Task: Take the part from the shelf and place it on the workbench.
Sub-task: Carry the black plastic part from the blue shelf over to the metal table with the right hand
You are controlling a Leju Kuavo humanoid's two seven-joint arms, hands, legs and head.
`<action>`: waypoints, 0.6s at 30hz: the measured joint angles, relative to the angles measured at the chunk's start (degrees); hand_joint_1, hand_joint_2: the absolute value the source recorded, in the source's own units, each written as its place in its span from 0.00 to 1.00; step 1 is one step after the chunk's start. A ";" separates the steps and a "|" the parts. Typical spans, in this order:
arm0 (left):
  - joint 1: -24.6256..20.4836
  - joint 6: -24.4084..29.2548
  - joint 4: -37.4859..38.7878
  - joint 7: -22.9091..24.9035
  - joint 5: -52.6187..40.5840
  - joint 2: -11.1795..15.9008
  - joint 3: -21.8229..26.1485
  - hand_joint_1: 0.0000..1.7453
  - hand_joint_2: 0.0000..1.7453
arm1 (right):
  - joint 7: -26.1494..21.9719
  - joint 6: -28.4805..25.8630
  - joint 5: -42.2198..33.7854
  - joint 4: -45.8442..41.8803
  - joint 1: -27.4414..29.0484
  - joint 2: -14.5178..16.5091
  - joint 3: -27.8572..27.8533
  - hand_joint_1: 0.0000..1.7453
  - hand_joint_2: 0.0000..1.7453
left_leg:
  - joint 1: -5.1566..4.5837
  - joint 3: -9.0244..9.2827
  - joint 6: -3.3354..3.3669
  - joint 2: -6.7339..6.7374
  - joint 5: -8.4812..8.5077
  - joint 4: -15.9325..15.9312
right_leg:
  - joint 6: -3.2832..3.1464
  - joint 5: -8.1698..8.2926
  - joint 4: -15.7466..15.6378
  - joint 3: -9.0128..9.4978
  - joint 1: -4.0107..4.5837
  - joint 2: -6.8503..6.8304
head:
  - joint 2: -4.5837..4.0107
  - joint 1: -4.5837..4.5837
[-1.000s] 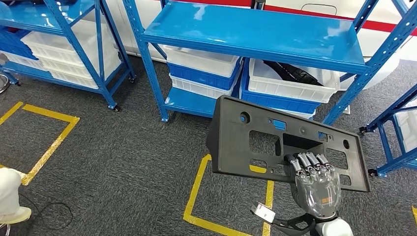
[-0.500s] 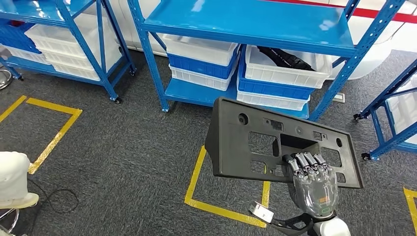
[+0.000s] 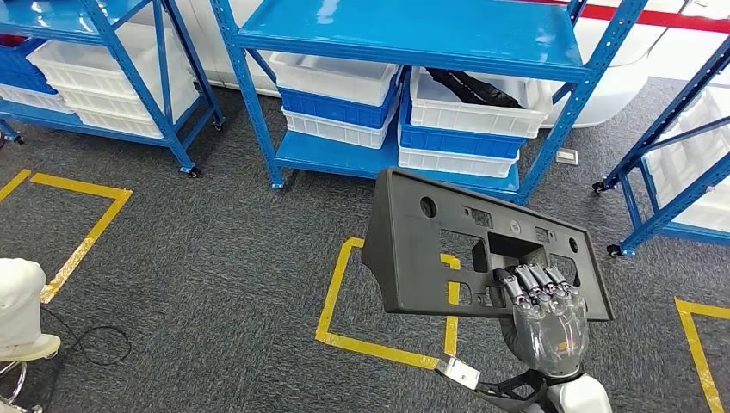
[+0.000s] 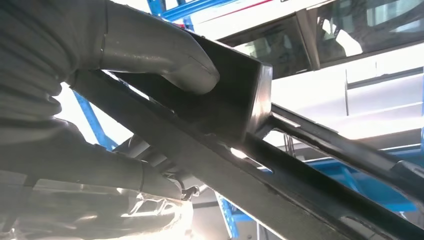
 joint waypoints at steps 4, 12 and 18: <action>0.04 0.10 0.00 -0.01 -0.41 -0.10 -0.01 0.00 0.00 | -0.09 0.00 0.34 0.21 0.21 0.72 -1.20 1.00 1.00 | 0.30 -0.66 0.75 2.72 1.66 -1.62 | 0.04 -2.86 5.67 -3.59 0.28 -1.27 | 0.00 0.30; 0.19 0.46 -0.01 -0.28 -0.51 -0.04 -0.01 0.00 0.00 | -0.09 0.00 0.54 0.82 0.48 1.17 -2.04 1.00 1.00 | -0.18 -3.10 0.17 7.84 3.21 -0.91 | 1.83 -4.43 1.78 3.07 -0.29 -5.84 | 0.01 0.77; 0.12 1.42 -0.02 -0.83 -0.61 0.02 -0.01 0.00 0.00 | -0.05 0.00 0.66 0.84 0.54 1.33 -2.19 1.00 1.00 | -0.44 -3.13 -0.41 8.77 3.16 -0.53 | 0.87 -3.81 -0.89 4.30 0.13 -6.55 | 0.01 0.72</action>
